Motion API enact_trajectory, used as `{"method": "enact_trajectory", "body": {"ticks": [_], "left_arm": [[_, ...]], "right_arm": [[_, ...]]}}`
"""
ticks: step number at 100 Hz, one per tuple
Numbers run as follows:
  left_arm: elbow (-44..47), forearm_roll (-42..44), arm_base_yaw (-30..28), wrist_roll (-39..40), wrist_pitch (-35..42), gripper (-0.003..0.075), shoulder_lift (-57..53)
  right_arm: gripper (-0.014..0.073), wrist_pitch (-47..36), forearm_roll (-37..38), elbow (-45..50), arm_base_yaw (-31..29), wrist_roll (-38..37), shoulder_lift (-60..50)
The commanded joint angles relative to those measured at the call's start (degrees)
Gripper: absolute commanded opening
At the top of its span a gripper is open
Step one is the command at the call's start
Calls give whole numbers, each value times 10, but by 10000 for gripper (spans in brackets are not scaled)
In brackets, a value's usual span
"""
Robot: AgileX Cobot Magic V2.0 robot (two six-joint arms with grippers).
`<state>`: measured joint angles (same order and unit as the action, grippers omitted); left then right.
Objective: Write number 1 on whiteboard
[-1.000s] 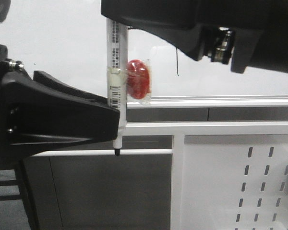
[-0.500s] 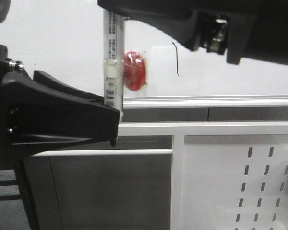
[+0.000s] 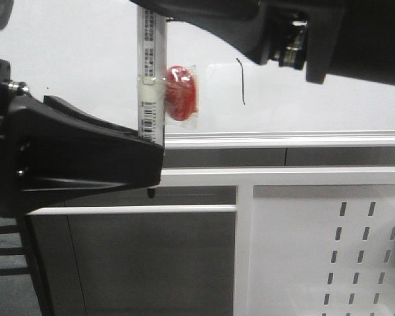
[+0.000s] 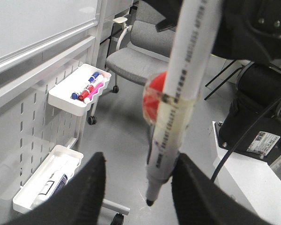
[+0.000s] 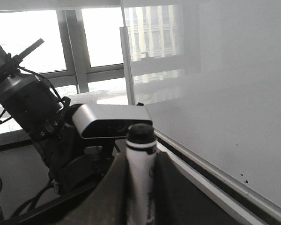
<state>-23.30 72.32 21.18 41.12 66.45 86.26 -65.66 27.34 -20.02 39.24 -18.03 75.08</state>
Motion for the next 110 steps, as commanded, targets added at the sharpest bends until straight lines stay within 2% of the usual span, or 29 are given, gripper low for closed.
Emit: {"method": "enact_trajectory", "body": {"ticks": [1, 11, 32, 73, 80, 103, 110], "left_arm": [[-12, -34, 5, 0, 108, 172, -11], [-12, -34, 5, 0, 108, 92, -11], [-12, -34, 5, 0, 108, -21, -11], [-12, -35, 5, 5, 108, -21, -11], [-12, -36, 5, 5, 108, -21, -11], [-12, -42, 5, 5, 108, -21, -11], [-12, -43, 5, 5, 108, -21, -11]], "right_arm": [[-50, -61, 5, -16, 1, -15, -9], [-50, -60, 10, -16, 1, -16, -9], [-50, -60, 16, -16, 1, -17, -9], [-36, -61, 23, -16, 1, -17, -9], [20, -61, 23, -16, 1, -17, -9], [315, -61, 19, -16, 1, -17, -9], [353, -61, 17, -16, 1, -17, -9]]}}
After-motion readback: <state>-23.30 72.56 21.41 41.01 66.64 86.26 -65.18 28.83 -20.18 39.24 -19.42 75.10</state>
